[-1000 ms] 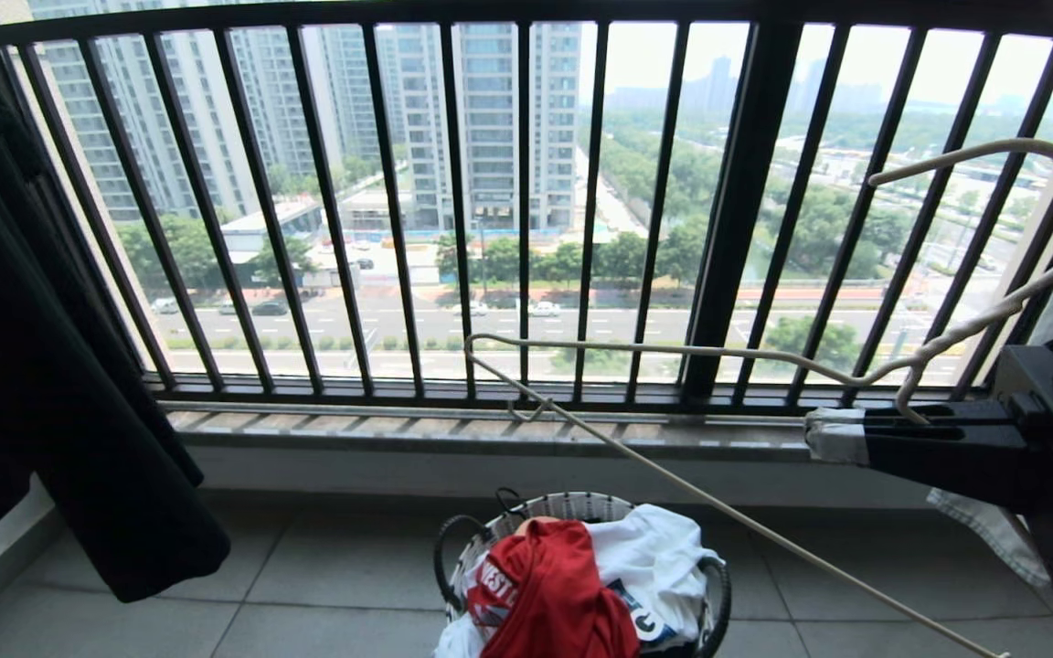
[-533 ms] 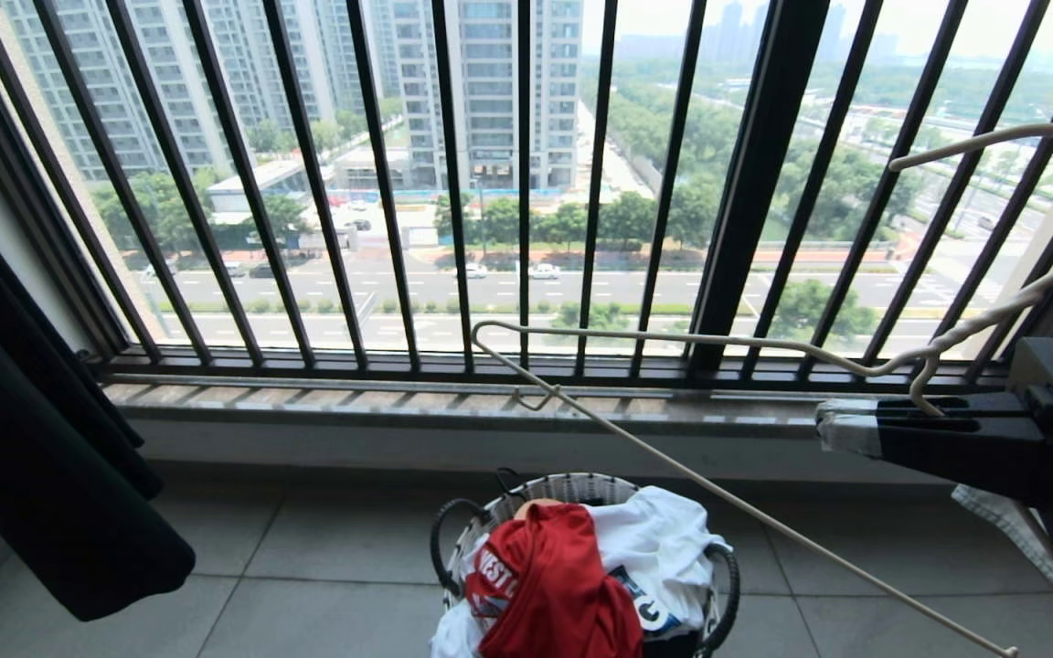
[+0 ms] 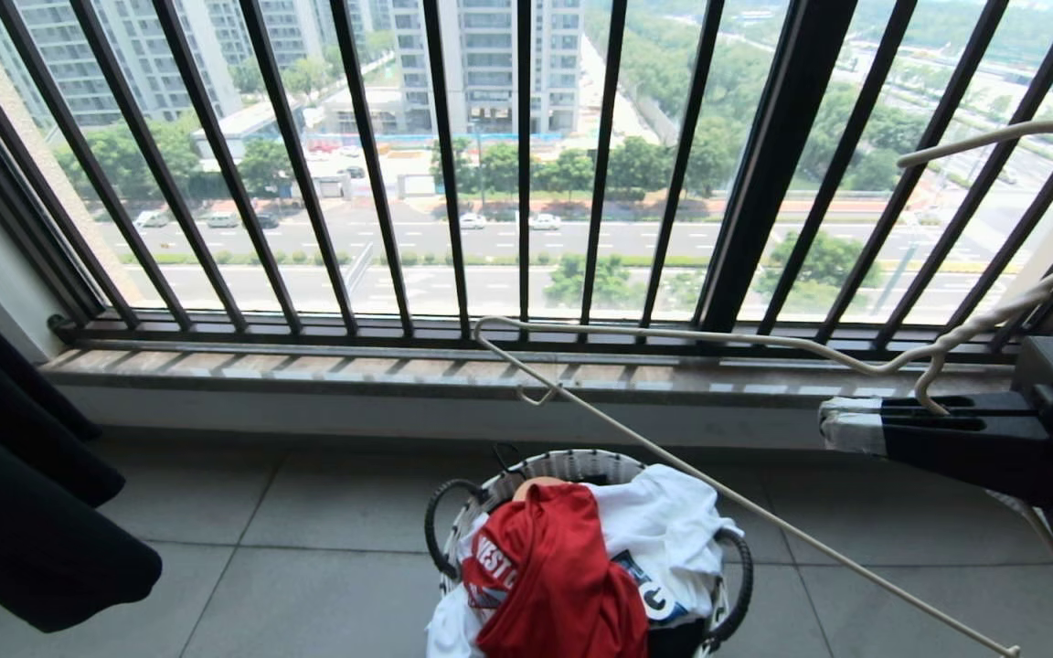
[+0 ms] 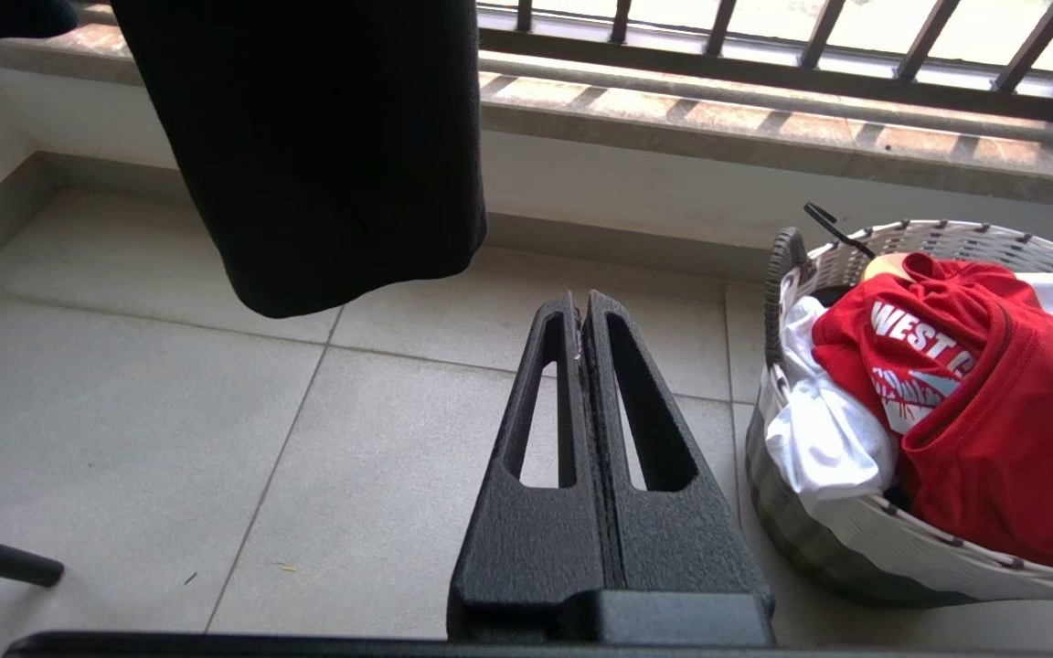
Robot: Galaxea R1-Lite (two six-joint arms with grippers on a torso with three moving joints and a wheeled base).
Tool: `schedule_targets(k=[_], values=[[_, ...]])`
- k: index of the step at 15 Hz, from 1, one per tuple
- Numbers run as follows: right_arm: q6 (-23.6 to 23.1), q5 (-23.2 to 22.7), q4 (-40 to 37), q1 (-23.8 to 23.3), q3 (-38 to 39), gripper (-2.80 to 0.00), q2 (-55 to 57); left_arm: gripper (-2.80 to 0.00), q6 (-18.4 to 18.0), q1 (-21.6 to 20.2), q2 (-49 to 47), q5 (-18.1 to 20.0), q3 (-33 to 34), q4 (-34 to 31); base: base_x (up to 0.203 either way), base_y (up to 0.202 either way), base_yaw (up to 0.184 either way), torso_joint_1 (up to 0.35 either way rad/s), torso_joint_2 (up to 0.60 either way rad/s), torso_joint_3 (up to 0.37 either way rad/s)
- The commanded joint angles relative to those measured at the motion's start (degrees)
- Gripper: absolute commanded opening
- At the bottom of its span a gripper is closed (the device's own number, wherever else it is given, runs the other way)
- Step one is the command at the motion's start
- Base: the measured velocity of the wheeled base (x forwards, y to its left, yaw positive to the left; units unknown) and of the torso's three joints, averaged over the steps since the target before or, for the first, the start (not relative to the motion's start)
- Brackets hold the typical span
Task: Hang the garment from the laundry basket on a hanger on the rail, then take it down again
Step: Pick up clothes from the basket
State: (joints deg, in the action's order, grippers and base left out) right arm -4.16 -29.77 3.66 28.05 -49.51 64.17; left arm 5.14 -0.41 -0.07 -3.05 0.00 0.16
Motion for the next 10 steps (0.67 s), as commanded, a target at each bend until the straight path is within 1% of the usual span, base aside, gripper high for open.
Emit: schedule_targets(k=[1,10], values=[[-0.1,-0.2,0.1,0.1,-0.1,-2.80,0.0,-2.80,0.0,0.0,0.0,0.0,0.0,0.0,0.000,0.000,0.000,0.001,0.01,-0.193],[0.0,-0.2,1.8,0.0,0.4,-2.80,-0.5,-2.80,0.0,0.0,0.0,0.0,0.0,0.0,0.000,0.000,0.000,0.005,0.00,-0.199]])
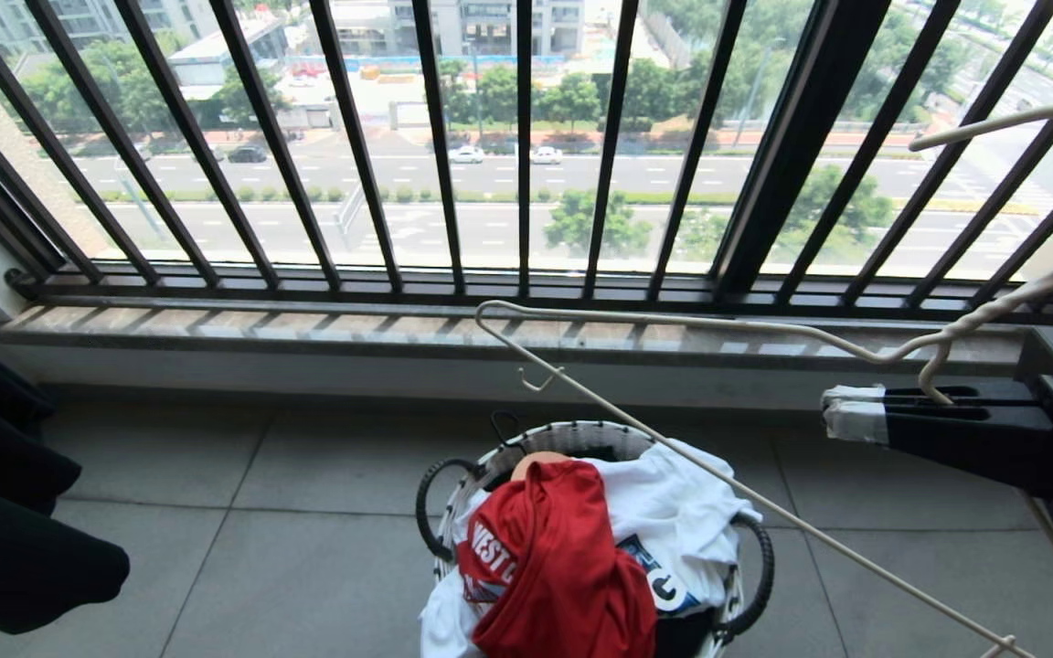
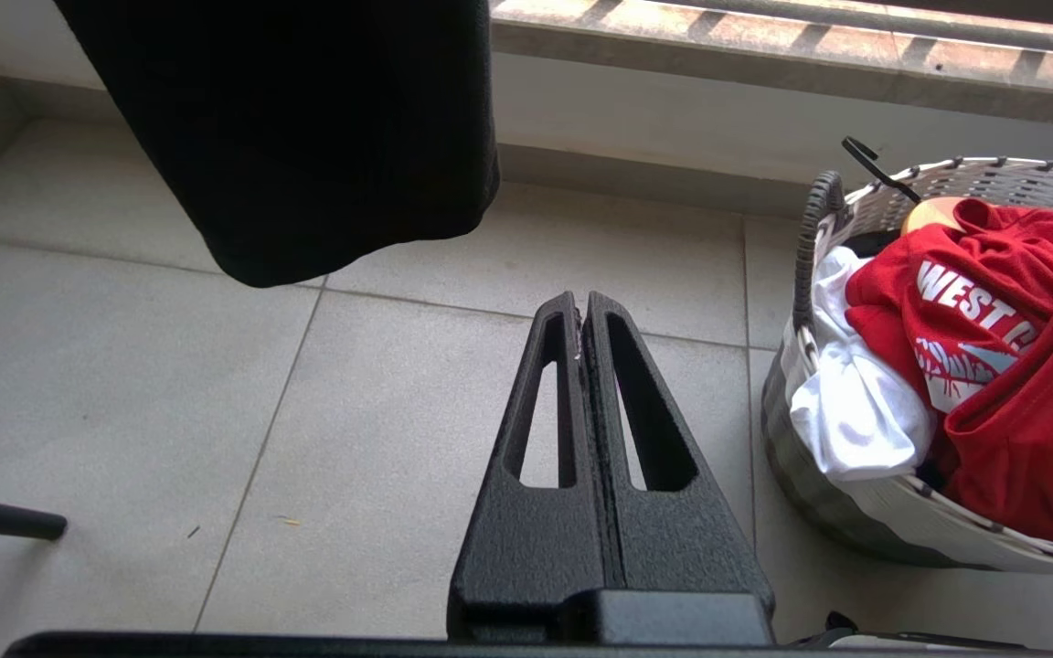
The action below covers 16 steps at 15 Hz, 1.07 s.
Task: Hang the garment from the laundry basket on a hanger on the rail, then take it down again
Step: Pick up clothes from the basket
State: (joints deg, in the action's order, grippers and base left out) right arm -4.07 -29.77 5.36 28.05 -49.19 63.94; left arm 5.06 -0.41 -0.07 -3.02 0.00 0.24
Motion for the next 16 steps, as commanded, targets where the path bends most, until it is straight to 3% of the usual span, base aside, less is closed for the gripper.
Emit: schedule_targets(k=[1,8,16], values=[[-0.1,-0.2,0.1,0.0,0.1,-2.80,-0.2,-2.80,0.0,0.0,0.0,-0.1,0.0,0.0,0.000,0.000,0.000,0.007,0.00,-0.188],[0.0,-0.2,0.1,0.0,0.3,-2.80,0.4,-2.80,0.0,0.0,0.0,-0.1,0.0,0.0,0.000,0.000,0.000,0.004,0.00,-0.191],[0.3,0.0,1.7,-2.7,0.0,-2.80,0.1,-2.80,0.0,0.0,0.0,-0.1,0.0,0.0,0.000,0.000,0.000,0.002,0.00,-0.016]])
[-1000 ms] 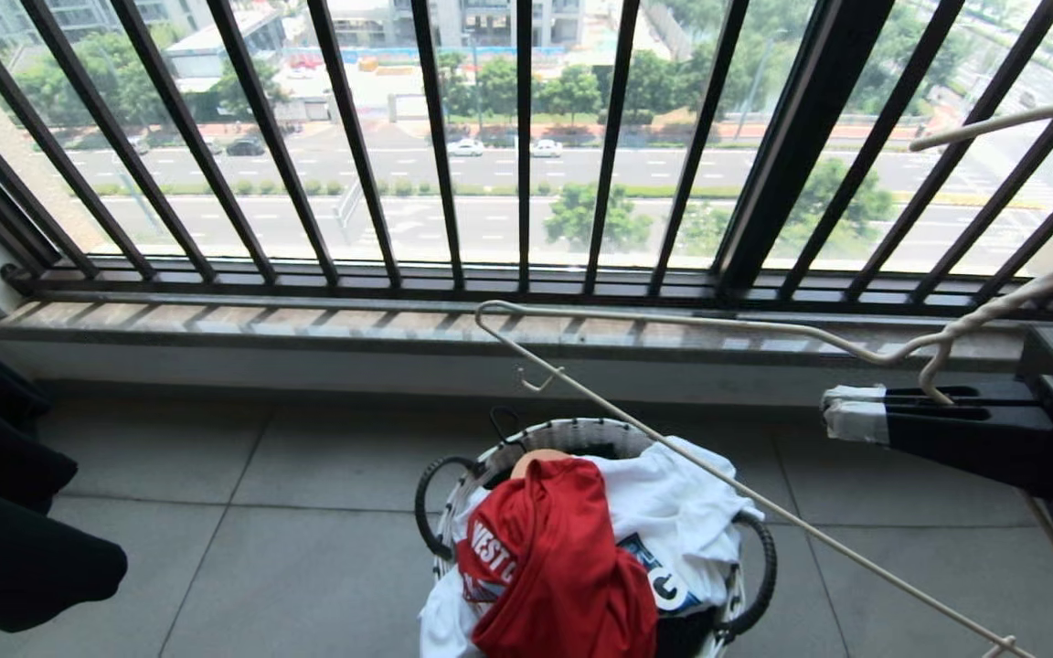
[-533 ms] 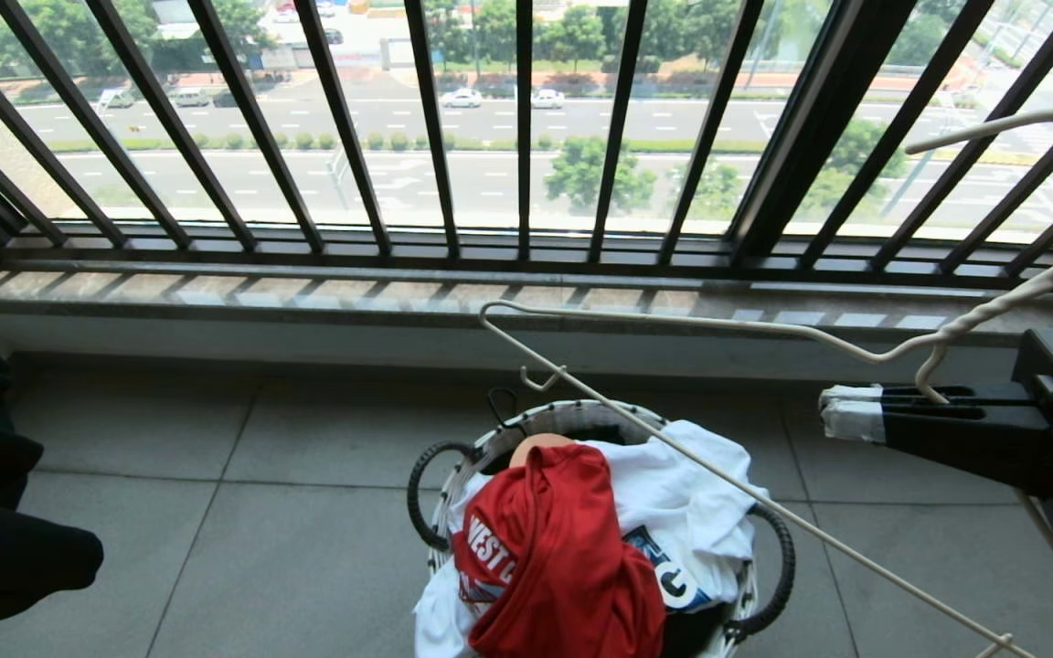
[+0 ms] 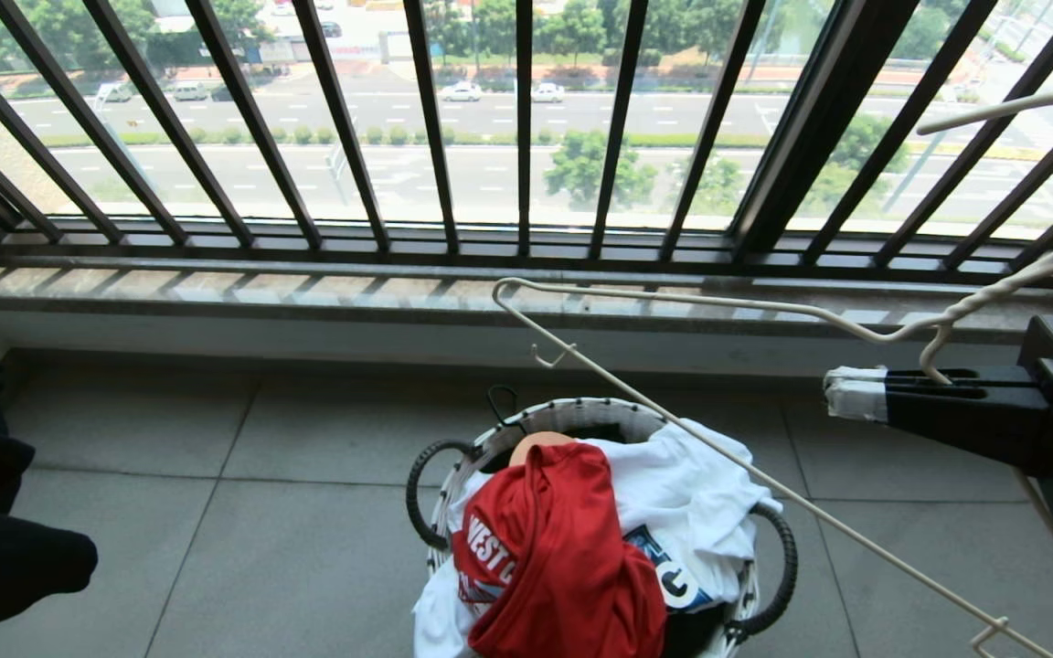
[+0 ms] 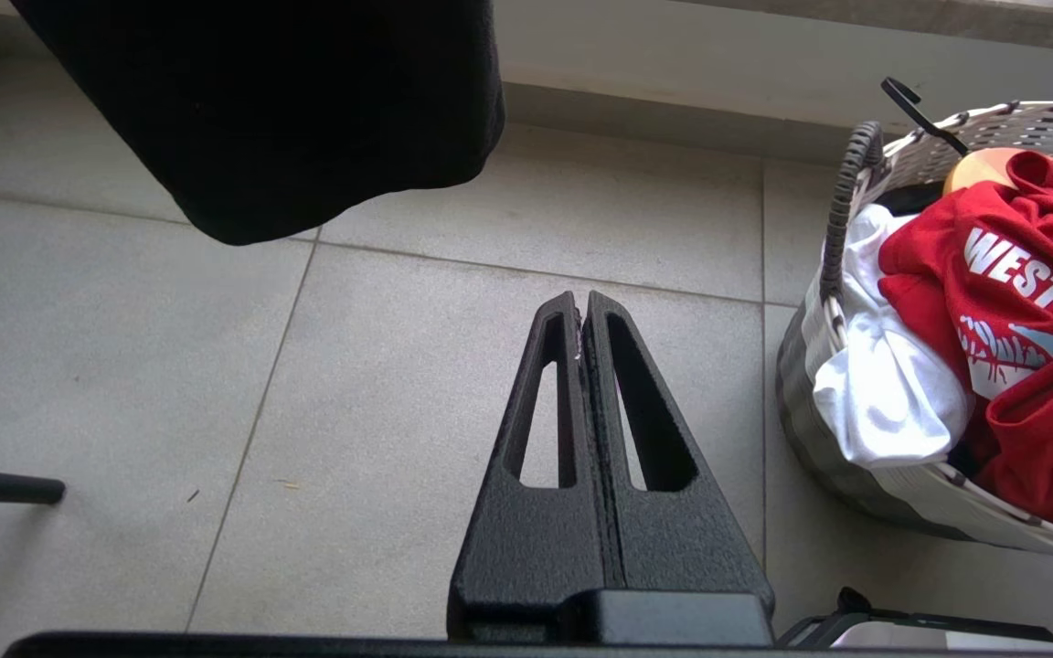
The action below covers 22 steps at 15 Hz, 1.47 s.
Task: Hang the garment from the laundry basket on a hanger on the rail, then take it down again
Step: Pick up clothes from the basket
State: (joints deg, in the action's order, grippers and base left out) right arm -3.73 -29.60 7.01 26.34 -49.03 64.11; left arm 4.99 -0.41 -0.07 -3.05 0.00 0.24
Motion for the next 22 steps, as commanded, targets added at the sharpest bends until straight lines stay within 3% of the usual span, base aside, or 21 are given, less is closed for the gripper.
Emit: schedule_targets(k=[1,5,8,10,14,17,19,22], values=[[-0.1,-0.2,0.0,-1.6,-0.3,-2.80,0.0,-2.80,0.0,0.0,0.0,0.0,0.0,0.0,0.000,0.000,0.000,0.000,0.00,0.000],[-0.1,-0.2,0.0,-2.3,-0.5,-2.80,0.0,-2.80,-0.2,0.0,0.0,-0.2,0.0,0.0,0.000,0.000,0.000,0.000,0.00,0.000],[0.0,-0.3,0.1,-3.4,-0.8,-2.80,-0.2,-2.80,-0.6,0.0,-3.3,1.4,-7.2,-1.6,0.000,0.000,0.000,0.000,0.00,0.000],[-0.1,-0.3,1.3,-3.5,-0.6,-2.80,-0.7,-2.80,-0.7,0.2,-12.5,6.8,-12.9,-6.5,0.000,0.000,0.000,0.000,0.00,0.000],[-0.1,-0.3,2.0,-4.7,-0.6,-2.80,-0.8,-2.80,-0.7,2.3,-38.2,22.8,-26.5,-15.0,0.000,0.000,0.000,0.000,0.00,0.000],[-0.3,-0.4,2.0,-5.0,-0.6,-2.80,-0.1,-2.80,-0.1,11.4,-57.4,27.3,-37.2,-19.8,0.000,0.000,0.000,0.000,0.00,0.000],[-0.3,-0.4,2.0,-5.0,-0.7,-2.80,0.2,-2.80,1.3,20.7,-67.7,28.9,-42.1,-21.4,0.000,0.000,0.000,0.000,0.00,0.000],[-0.4,-0.3,3.1,-5.3,-0.7,-2.80,1.3,-2.80,6.7,33.2,-80.5,29.8,-46.4,-18.3,0.000,0.000,0.000,0.000,0.00,0.000]])
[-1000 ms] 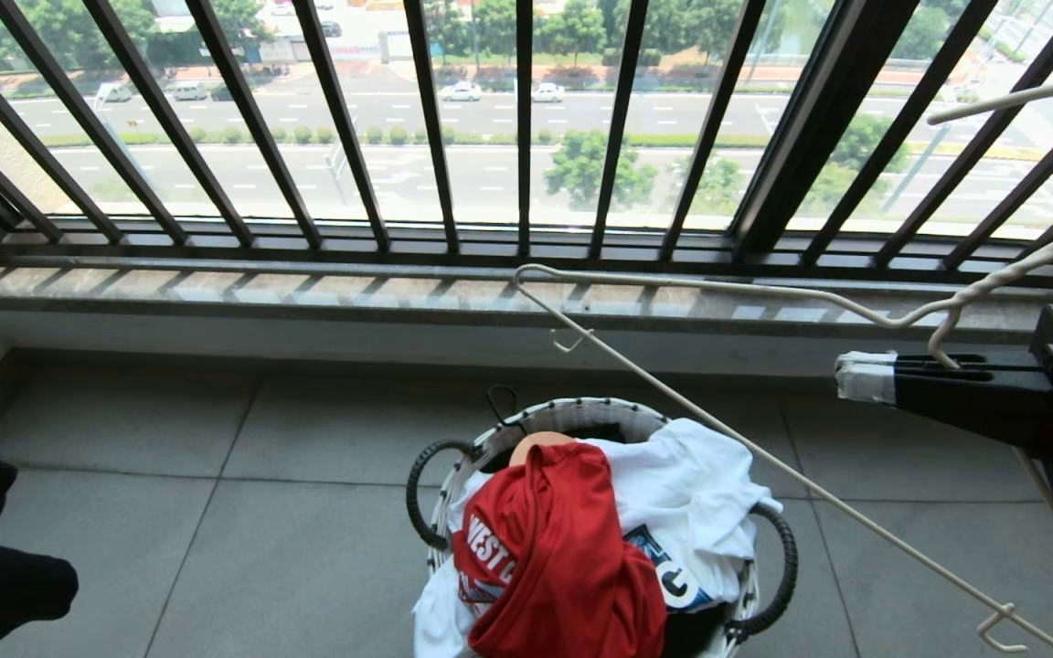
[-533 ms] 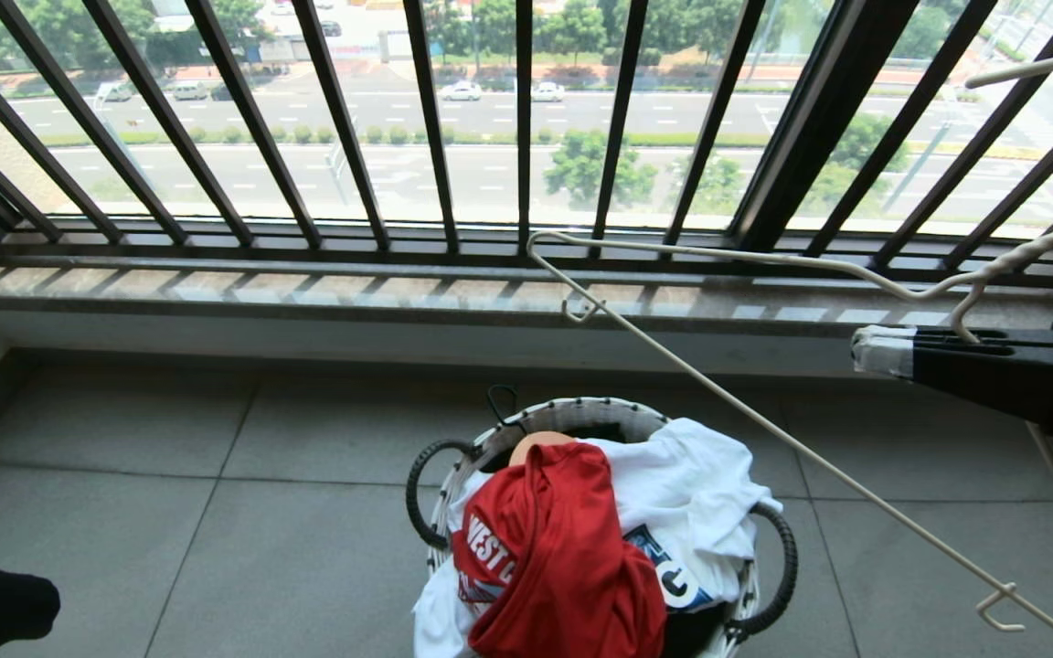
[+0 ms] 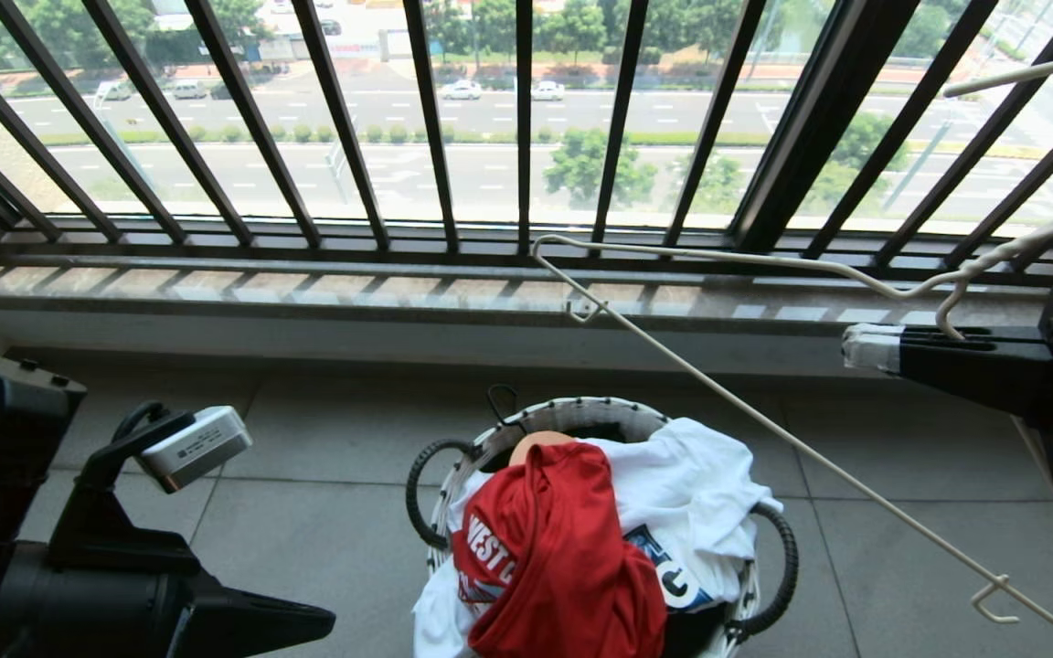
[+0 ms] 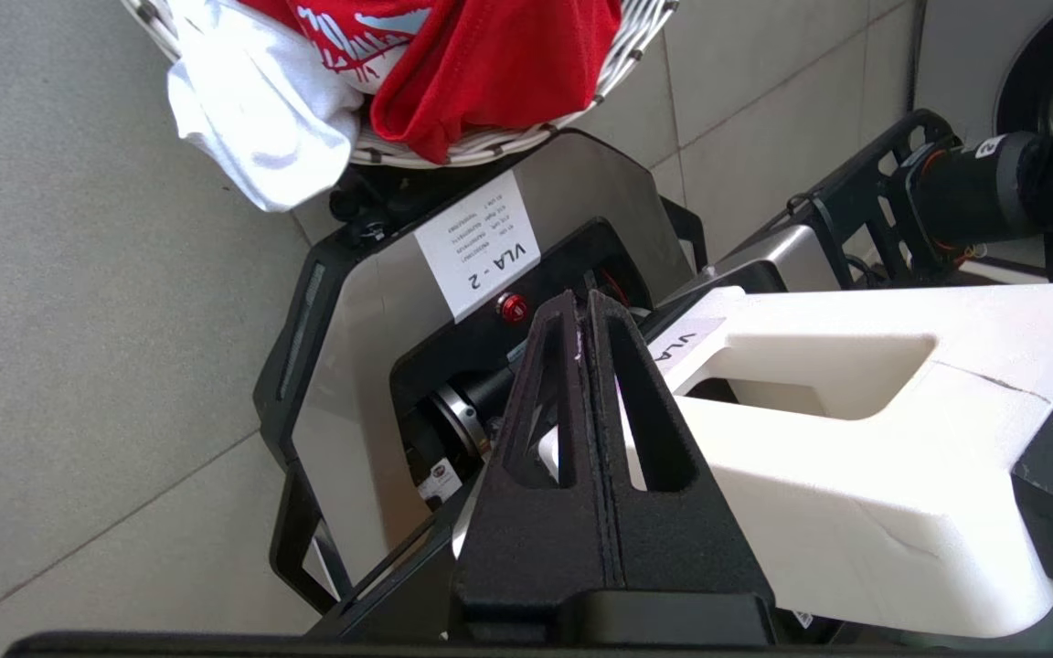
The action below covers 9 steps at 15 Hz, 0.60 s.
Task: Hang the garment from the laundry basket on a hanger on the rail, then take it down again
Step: Pick up clothes from the basket
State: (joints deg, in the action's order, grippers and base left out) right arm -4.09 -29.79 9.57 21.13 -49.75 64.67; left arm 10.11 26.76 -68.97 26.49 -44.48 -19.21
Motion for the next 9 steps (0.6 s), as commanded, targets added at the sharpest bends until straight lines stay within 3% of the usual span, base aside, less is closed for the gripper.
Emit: schedule_targets(k=[1,4,5,9], values=[[0.0,-0.1,1.2,-0.7,0.2,-2.80,1.1,-2.80,2.6,8.7,-15.5,0.2,-2.4,2.8,0.000,0.000,0.000,0.000,0.00,0.000],[0.0,-0.2,1.6,-2.7,0.0,-2.80,1.7,-2.80,3.5,11.9,-24.4,-0.5,-3.0,8.0,0.000,0.000,0.000,0.000,0.00,0.000],[0.0,-0.2,1.6,-2.8,0.0,-2.80,1.7,0.00,3.5,12.2,-25.9,-0.7,-3.1,10.3,0.000,0.000,0.000,0.000,0.00,0.000],[0.0,-0.3,1.7,-2.9,-0.1,-2.80,1.6,0.00,2.6,12.3,-31.6,-5.8,-3.3,15.6,0.000,0.000,0.000,0.000,0.00,0.000]])
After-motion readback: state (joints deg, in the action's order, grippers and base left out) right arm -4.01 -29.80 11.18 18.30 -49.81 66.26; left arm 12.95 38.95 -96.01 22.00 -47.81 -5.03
